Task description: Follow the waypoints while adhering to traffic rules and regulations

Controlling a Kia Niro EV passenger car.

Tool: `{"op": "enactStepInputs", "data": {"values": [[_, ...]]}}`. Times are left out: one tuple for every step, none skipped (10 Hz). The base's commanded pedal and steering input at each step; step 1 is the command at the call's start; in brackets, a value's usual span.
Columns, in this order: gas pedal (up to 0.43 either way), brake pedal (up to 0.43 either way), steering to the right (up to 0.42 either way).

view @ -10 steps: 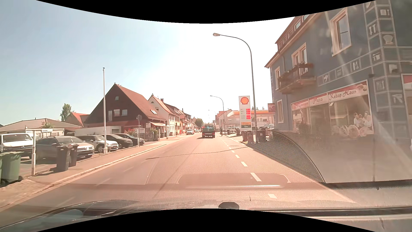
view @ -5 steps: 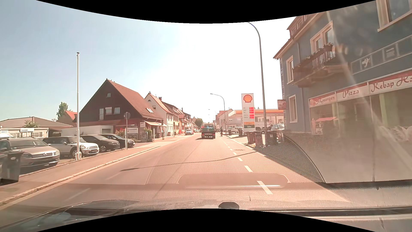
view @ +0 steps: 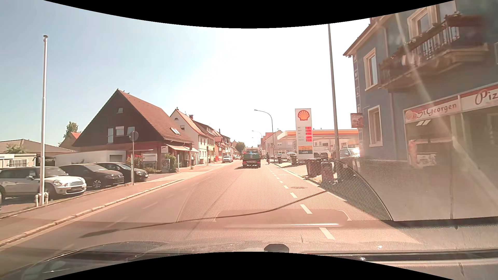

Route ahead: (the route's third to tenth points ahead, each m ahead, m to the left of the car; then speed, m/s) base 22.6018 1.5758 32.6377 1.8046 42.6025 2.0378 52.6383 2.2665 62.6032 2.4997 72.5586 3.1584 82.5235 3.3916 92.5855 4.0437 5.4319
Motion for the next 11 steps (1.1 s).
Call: {"op": "enactStepInputs", "data": {"values": [[0.000,0.000,-0.001],[0.000,0.000,-0.001],[0.008,0.000,-0.002],[0.008,0.000,-0.001],[0.008,0.000,-0.001],[0.008,0.000,-0.001],[0.020,0.000,-0.001],[0.020,0.000,-0.001],[0.028,0.000,-0.002],[0.028,0.000,-0.001],[0.028,0.000,-0.002]]}}
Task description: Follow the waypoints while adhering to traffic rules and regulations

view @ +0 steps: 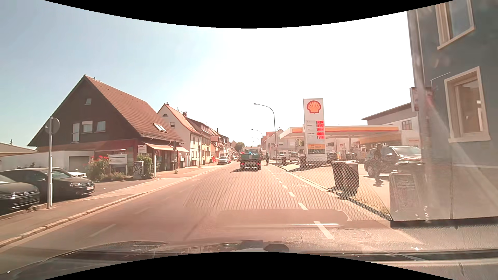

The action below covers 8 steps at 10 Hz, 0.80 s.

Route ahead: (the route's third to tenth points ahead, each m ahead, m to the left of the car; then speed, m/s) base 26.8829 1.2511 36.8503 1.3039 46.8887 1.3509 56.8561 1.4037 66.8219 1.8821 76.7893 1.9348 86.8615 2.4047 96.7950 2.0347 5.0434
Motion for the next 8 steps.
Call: {"op": "enactStepInputs", "data": {"values": [[0.028,0.000,-0.001],[0.028,0.000,-0.001],[0.028,0.000,-0.002],[0.028,0.000,-0.002],[0.028,0.000,-0.002],[0.039,0.000,-0.002],[0.039,0.000,-0.002],[0.039,0.000,-0.002]]}}
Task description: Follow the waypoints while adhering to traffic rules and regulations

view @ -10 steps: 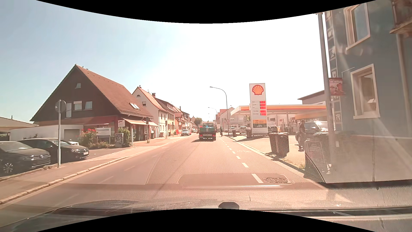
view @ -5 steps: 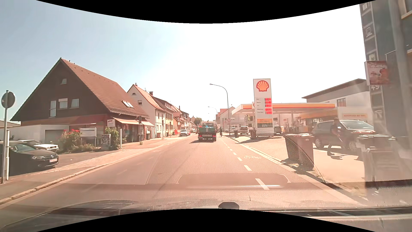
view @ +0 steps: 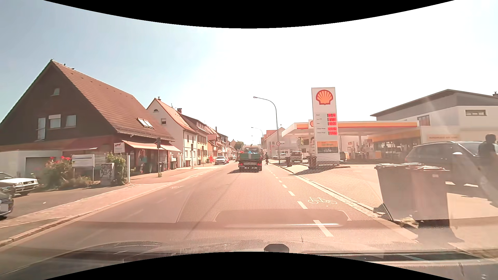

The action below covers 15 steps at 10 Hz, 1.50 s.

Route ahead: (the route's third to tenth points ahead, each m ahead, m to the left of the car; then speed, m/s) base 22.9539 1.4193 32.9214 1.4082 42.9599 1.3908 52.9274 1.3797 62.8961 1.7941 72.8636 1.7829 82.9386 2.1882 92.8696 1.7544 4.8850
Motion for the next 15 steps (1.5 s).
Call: {"op": "enactStepInputs", "data": {"values": [[0.039,0.000,-0.002],[0.039,0.000,-0.002],[0.039,0.000,-0.002],[0.039,0.000,-0.002],[0.039,0.000,-0.002],[0.039,0.000,-0.002],[0.039,0.000,-0.002],[0.039,0.000,-0.002],[0.039,0.000,-0.002],[0.039,0.000,-0.002],[0.028,0.000,-0.002],[0.028,0.000,-0.002],[0.028,0.000,-0.003],[0.028,0.000,-0.003],[0.028,0.000,-0.003]]}}
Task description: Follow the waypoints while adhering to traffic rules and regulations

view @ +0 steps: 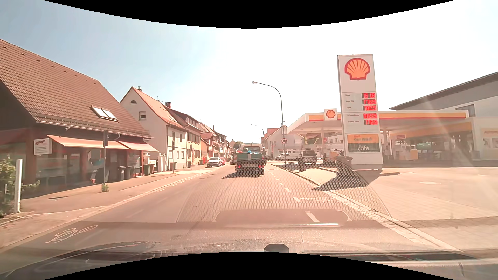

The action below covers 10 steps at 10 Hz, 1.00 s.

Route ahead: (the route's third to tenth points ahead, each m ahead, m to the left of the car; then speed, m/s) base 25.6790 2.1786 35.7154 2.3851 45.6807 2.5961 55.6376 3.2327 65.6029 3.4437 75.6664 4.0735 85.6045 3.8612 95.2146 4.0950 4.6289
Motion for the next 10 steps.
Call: {"op": "enactStepInputs", "data": {"values": [[0.028,0.000,-0.003],[0.020,0.000,-0.003],[0.020,0.000,-0.003],[0.020,0.000,-0.003],[0.008,0.000,-0.003],[0.008,0.000,-0.003],[0.000,0.000,-0.003],[0.000,0.000,-0.003],[0.000,0.000,-0.003],[0.000,0.000,-0.003]]}}
